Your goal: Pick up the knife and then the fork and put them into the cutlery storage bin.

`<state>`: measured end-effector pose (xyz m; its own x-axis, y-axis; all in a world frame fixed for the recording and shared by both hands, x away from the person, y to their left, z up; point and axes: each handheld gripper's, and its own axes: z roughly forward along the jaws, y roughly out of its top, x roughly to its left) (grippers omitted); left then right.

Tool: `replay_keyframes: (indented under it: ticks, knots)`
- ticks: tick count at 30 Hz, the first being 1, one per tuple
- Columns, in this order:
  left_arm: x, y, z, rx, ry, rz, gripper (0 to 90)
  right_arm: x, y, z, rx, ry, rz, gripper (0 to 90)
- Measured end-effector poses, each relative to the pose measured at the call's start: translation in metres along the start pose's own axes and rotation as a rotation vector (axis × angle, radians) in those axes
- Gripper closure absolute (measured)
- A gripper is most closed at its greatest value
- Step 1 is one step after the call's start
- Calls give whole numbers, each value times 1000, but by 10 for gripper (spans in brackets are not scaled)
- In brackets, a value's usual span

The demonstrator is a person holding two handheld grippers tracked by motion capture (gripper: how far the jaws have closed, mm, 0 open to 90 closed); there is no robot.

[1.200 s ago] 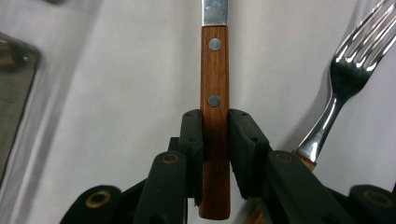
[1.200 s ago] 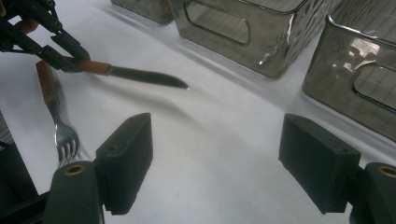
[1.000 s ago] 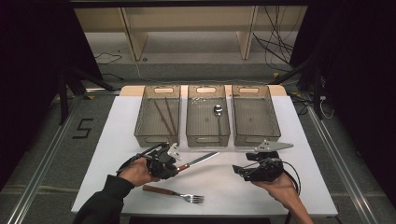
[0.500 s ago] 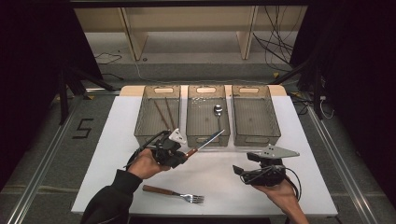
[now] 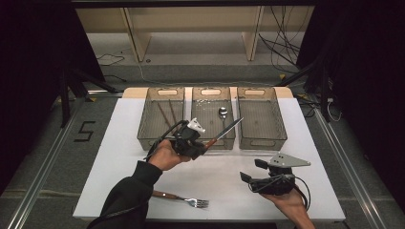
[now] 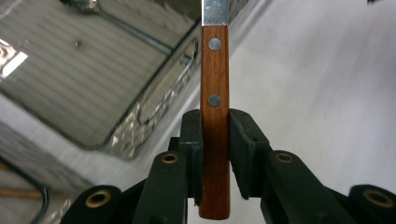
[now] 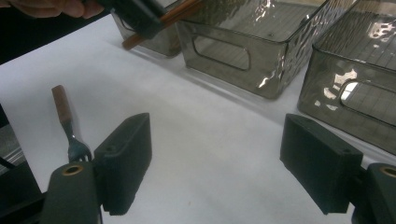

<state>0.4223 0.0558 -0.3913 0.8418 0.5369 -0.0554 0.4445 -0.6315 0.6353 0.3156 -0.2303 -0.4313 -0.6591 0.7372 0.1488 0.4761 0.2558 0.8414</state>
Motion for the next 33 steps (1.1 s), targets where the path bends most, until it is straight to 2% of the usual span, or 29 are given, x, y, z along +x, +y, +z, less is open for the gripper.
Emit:
replay_keyframes:
  ticks: [2, 3, 8, 15, 16, 21, 24, 30, 33]
  knots:
    - [0, 4, 1, 0, -1, 6, 754, 1, -1, -1, -5, -1, 3, 256]
    - [1, 11, 3, -16, -3, -4, 754, 1, -1, -1, -7, -1, 4, 256]
    - [2, 24, 13, -34, -6, -34, 754, 2, -3, -1, -13, 4, 8, 253]
    - [1, 50, 28, -55, -19, -55, 754, 5, -5, -2, -13, 10, 3, 253]
    - [1, 59, 32, -57, -18, -49, 754, 6, -5, -2, -17, 12, 2, 253]
    - [0, 74, 39, -76, -30, -47, 754, 6, -6, -2, -17, 16, 2, 252]
    - [-1, 85, 44, -78, -20, -44, 754, 7, -7, -2, -17, 21, 0, 252]
    - [1, 103, 57, -96, -25, -71, 754, 8, -7, -1, -12, 28, -4, 252]
    - [2, 106, 61, -97, -27, -71, 754, 8, -7, -1, -12, 31, -3, 252]
